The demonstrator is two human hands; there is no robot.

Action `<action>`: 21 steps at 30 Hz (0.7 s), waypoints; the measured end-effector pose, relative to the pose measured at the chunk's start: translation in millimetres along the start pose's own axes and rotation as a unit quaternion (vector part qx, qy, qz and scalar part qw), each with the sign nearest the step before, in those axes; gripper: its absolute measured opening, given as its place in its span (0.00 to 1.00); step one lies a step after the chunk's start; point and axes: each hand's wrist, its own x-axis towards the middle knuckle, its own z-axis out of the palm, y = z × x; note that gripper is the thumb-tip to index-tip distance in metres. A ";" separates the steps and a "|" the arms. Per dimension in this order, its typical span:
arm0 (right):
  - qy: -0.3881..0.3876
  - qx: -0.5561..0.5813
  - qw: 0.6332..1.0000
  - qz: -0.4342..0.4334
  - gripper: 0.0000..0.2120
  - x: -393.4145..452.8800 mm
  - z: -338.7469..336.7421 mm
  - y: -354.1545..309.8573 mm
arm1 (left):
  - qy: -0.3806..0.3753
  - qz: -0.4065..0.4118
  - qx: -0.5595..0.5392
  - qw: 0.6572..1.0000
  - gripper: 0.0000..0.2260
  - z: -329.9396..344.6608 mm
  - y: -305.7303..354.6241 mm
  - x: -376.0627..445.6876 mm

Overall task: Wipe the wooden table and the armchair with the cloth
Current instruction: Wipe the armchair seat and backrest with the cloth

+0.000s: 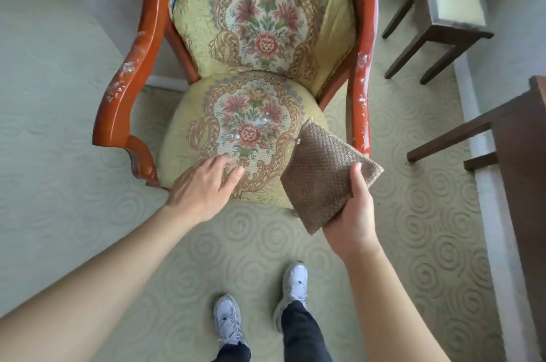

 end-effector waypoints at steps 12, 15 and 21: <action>0.152 0.002 0.988 -0.029 0.22 148.3 -4.8 41.7 | -0.096 -0.085 0.073 0.989 0.50 62.8 -87.6 103.0; 0.190 0.004 0.980 -0.063 0.21 201.7 -7.3 46.4 | -0.123 -0.117 0.068 0.983 0.52 81.1 -109.1 154.5; 0.259 -0.067 0.955 -0.126 0.21 291.6 -3.9 58.0 | -0.065 -0.046 0.117 0.990 0.59 113.3 -150.6 243.4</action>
